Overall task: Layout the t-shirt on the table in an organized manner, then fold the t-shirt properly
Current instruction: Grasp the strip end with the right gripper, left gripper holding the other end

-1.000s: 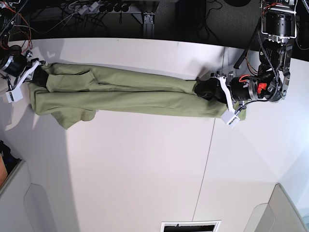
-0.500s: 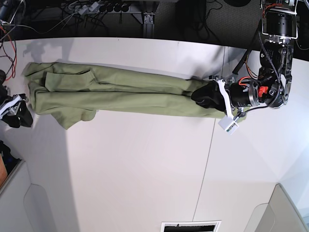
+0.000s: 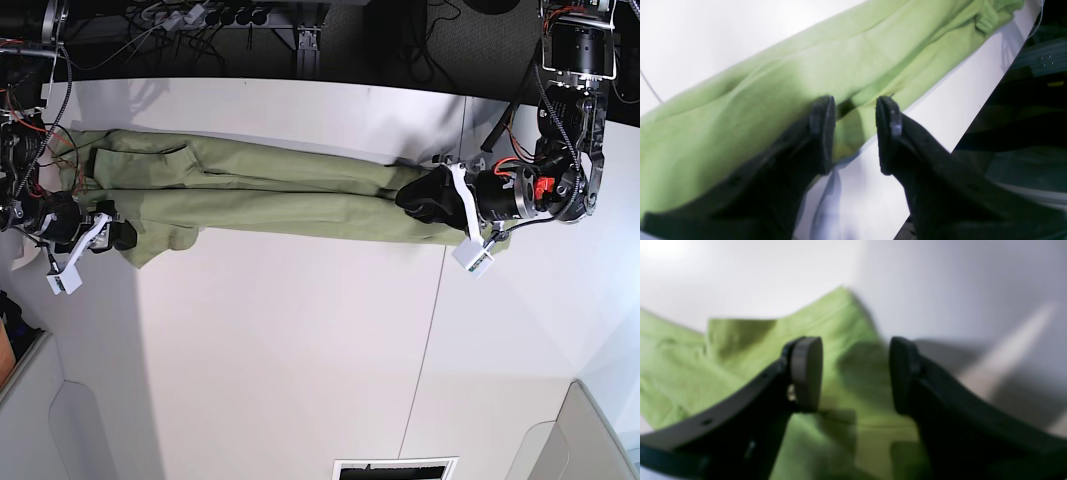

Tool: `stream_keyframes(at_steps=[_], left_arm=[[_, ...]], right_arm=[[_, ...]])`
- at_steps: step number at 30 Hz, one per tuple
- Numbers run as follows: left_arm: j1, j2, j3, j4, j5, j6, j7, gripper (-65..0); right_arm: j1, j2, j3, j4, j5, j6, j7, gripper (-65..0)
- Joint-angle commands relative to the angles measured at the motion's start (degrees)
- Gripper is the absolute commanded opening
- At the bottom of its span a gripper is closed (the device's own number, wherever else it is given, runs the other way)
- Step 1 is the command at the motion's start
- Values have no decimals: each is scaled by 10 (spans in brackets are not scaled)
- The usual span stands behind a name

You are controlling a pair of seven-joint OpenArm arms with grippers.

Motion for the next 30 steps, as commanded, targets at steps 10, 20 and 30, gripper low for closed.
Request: stream_keyframes(at_steps=[10, 20, 30], left_arm=[[-9, -6, -4, 9, -11, -3, -11, -435], [0, -6, -4, 9, -4, -3, -11, -435], [7, -6, -4, 9, -6, -3, -13, -435]], right_arm=[[13, 11, 13, 30, 46, 2, -7, -650], [14, 11, 116, 81, 56, 3, -18, -650], [15, 11, 88, 13, -41, 2, 50, -303]])
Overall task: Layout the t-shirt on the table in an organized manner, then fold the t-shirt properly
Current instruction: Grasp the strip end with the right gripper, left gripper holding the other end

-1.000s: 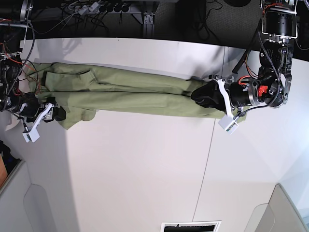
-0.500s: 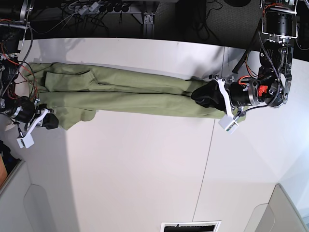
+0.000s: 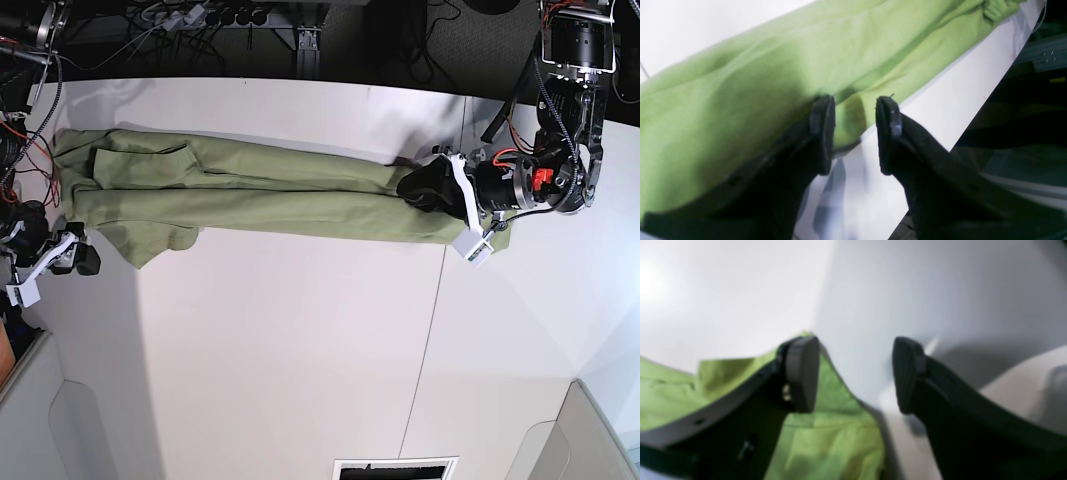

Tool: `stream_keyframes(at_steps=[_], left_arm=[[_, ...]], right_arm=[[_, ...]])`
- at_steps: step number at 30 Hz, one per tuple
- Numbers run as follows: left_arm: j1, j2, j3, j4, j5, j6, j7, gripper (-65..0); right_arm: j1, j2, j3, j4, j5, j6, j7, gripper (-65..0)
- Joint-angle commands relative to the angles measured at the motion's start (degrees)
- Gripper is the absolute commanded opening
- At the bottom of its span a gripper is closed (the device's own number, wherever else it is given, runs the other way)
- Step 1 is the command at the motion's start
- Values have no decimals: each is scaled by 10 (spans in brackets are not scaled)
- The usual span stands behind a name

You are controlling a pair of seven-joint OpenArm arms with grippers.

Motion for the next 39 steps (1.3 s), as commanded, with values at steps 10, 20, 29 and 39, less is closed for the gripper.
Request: stream_keyframes(at_steps=[10, 20, 29, 39], left_arm=[[-9, -6, -4, 9, -17, -3, -15, -435], [-8, -6, -4, 9, -15, -3, -21, -435], [-8, -6, -4, -17, 28, -3, -42, -378], [-10, -6, -4, -42, 28, -3, -64, -378]], right_arm=[[12, 10, -120, -43, 66, 6, 1, -310], [12, 8, -115, 29, 116, 9, -64, -650], [-63, 8, -24, 183, 157, 10, -132, -650], [-245, 9, 51, 350, 181, 11, -153, -650]])
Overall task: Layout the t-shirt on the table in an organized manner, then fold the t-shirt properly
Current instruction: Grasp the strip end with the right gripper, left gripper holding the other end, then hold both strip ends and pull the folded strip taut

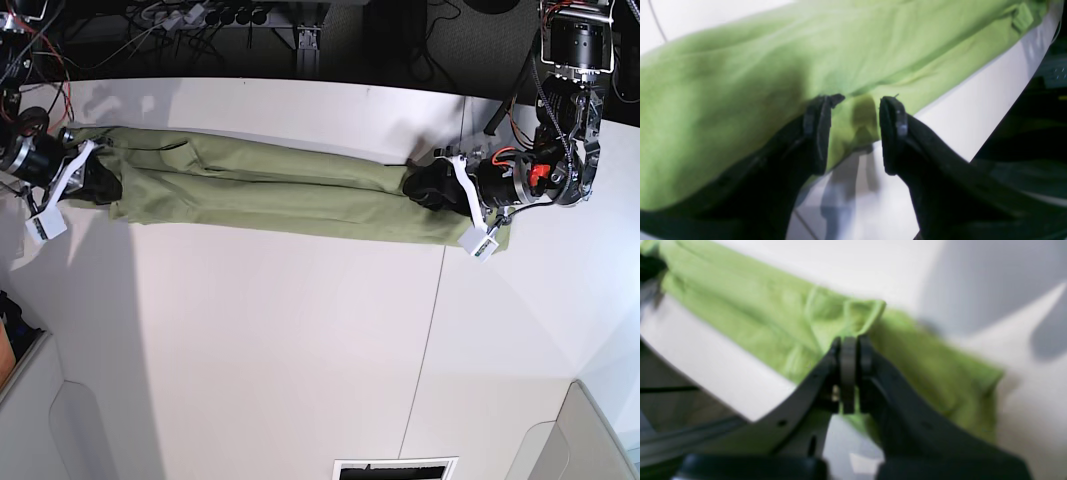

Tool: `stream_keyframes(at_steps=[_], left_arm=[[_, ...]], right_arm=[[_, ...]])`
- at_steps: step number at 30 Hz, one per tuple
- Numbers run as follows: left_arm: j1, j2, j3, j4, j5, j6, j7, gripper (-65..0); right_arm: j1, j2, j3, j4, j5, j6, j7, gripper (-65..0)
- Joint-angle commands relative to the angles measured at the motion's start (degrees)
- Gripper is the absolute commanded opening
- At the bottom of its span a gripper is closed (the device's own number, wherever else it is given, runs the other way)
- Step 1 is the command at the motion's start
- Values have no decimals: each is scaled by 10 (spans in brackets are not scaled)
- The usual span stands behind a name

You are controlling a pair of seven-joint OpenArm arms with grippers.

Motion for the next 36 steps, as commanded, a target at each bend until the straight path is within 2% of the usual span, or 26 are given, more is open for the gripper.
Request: stream_keyframes(at_steps=[1, 4, 8, 11, 12, 13, 22, 26, 31, 36], left_arm=[[-9, -7, -4, 9, -12, -3, -10, -378], [-11, -6, -6, 9, -13, -3, -10, -370], [-17, -7, -21, 10, -46, -3, -7, -296], [-19, -7, -39, 21, -62, -3, 1, -292], [-19, -7, -45, 28, -62, -3, 2, -292], [-19, -7, -53, 35, -65, -3, 5, -292], [-15, -7, -139, 73, -66, -3, 13, -293], [-9, -7, -195, 57, -21, -3, -37, -291], [-9, -7, -226, -5, 20, -3, -72, -191], [-9, -3, -226, -80, 24, -3, -93, -188]], right_arm=[[-7, 9, 5, 11, 11, 2, 11, -650], [-34, 8, 4, 5, -7, 2, 31, -650], [-38, 8, 4, -17, -49, -1, 69, -650], [-38, 8, 4, -37, -55, -3, 89, -405], [-38, 8, 4, -42, -54, -3, 94, -359], [-38, 8, 4, -43, -53, -3, 101, -344], [-12, 8, 4, -42, -54, -3, 112, -345], [-13, 8, 4, -42, -54, -2, 112, -345], [-13, 8, 4, -43, -56, -2, 112, -345], [-13, 8, 4, -43, -56, -3, 111, -345]])
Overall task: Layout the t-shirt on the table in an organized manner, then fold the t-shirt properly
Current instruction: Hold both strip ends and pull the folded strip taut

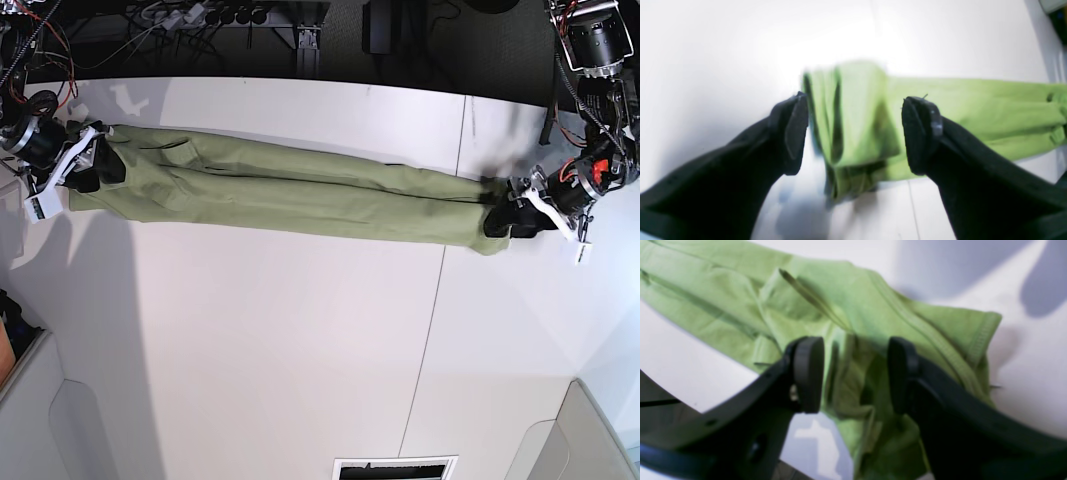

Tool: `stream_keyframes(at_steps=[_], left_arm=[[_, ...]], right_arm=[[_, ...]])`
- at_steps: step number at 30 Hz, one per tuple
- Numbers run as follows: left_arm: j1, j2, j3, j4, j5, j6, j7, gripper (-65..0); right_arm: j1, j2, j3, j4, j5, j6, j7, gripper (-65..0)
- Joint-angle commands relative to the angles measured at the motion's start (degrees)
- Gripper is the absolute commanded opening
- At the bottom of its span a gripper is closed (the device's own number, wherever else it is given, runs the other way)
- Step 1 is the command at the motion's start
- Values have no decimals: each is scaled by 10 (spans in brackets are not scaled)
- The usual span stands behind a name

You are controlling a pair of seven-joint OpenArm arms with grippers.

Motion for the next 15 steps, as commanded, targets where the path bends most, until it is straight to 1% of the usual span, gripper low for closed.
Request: stream_keyframes(at_steps=[1, 4, 8, 12, 15], left_arm=[[-10, -12, -3, 1, -5, -6, -16, -188], [-9, -5, 0, -9, 30, -6, -17, -188], [-8, 12, 11, -9, 19, -6, -17, -189], [-8, 31, 49, -9, 35, -6, -6, -189], [-8, 33, 85, -9, 54, -6, -7, -190]], right_arm=[[6, 9, 5, 7, 9, 0, 11, -345], [6, 9, 5, 7, 9, 0, 11, -345], [6, 9, 5, 7, 9, 0, 11, -345], [6, -4, 5, 7, 5, 0, 11, -345], [5, -16, 5, 7, 4, 0, 11, -345]])
